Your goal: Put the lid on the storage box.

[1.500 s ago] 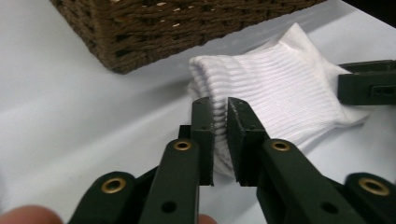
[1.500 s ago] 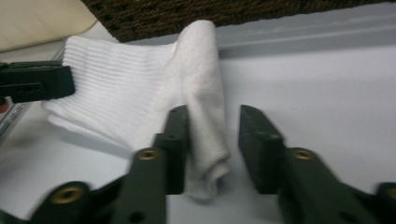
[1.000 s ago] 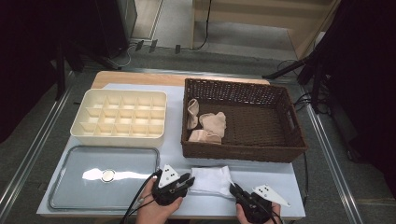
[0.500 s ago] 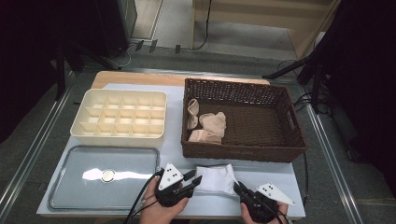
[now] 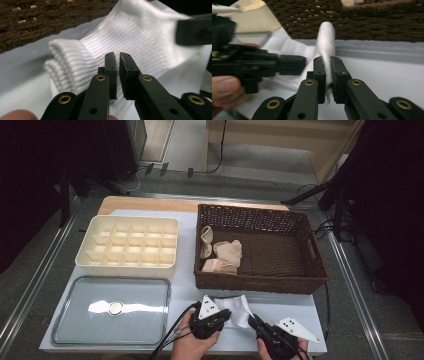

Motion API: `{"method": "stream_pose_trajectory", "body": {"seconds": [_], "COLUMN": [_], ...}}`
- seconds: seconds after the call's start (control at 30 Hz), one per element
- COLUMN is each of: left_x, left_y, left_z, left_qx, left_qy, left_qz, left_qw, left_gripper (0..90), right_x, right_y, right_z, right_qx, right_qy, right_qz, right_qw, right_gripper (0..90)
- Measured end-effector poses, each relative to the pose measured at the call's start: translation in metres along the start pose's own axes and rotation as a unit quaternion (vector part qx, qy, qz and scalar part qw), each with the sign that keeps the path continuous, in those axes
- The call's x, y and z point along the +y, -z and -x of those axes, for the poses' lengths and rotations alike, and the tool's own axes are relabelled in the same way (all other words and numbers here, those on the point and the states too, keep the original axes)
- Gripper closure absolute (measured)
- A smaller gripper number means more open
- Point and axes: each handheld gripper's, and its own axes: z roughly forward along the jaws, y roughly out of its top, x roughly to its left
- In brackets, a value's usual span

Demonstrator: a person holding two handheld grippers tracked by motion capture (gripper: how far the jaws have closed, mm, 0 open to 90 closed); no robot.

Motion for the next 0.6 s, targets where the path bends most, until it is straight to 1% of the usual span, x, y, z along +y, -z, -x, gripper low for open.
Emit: {"method": "stream_pose_trajectory", "body": {"seconds": [0.07, 0.1, 0.13, 0.17, 0.2, 0.27, 0.33, 0.4, 0.43, 0.47, 0.53, 0.6], "left_x": [0.000, 0.000, 0.000, 0.000, 0.000, 0.000, 0.001, 0.002, 0.003, 0.004, 0.007, 0.009], "left_y": [-0.001, -0.001, -0.002, -0.002, -0.002, -0.003, -0.003, 0.002, 0.004, 0.009, 0.020, 0.033], "left_z": [-0.002, -0.002, -0.002, -0.003, -0.003, -0.004, -0.007, -0.010, -0.011, -0.012, -0.017, -0.024], "left_qx": [0.003, 0.005, 0.006, 0.009, 0.007, 0.006, -0.002, -0.007, -0.005, -0.004, -0.008, -0.008], "left_qy": [0.006, 0.007, 0.008, 0.007, 0.009, 0.014, 0.021, 0.021, 0.021, 0.021, 0.022, 0.028], "left_qz": [0.002, 0.003, 0.003, 0.001, 0.002, 0.002, 0.001, 0.001, 0.003, 0.006, 0.016, 0.024], "left_qw": [1.0000, 1.0000, 1.0000, 0.9999, 0.9999, 0.9999, 0.9998, 0.9997, 0.9998, 0.9997, 0.9996, 0.9993], "left_gripper": [87.3, 88.3, 89.0, 89.9, 90.0, 90.0, 90.0, 90.0, 88.7, 88.1, 88.4, 88.6], "right_x": [0.002, 0.003, 0.004, 0.005, 0.006, 0.005, 0.004, 0.003, 0.002, 0.002, 0.001, 0.000], "right_y": [0.000, 0.000, 0.000, -0.001, -0.002, -0.005, -0.010, -0.015, -0.019, -0.020, -0.024, -0.027], "right_z": [-0.004, -0.007, -0.009, -0.013, -0.019, -0.027, -0.034, -0.041, -0.045, -0.047, -0.053, -0.055], "right_qx": [0.013, 0.027, 0.036, 0.045, 0.054, 0.061, 0.067, 0.068, 0.070, 0.069, 0.062, 0.061], "right_qy": [-0.003, -0.004, -0.003, -0.002, 0.004, 0.010, 0.019, 0.022, 0.030, 0.034, 0.043, 0.046], "right_qz": [0.000, 0.001, 0.003, 0.002, 0.000, -0.002, -0.003, -0.005, -0.005, -0.003, -0.004, -0.006], "right_qw": [0.9999, 0.9996, 0.9993, 0.9990, 0.9985, 0.9981, 0.9976, 0.9974, 0.9971, 0.9970, 0.9972, 0.9971], "right_gripper": [84.7, 84.8, 84.9, 84.9, 84.9, 84.9, 84.9, 84.9, 84.9, 84.8, 84.8, 84.8]}}
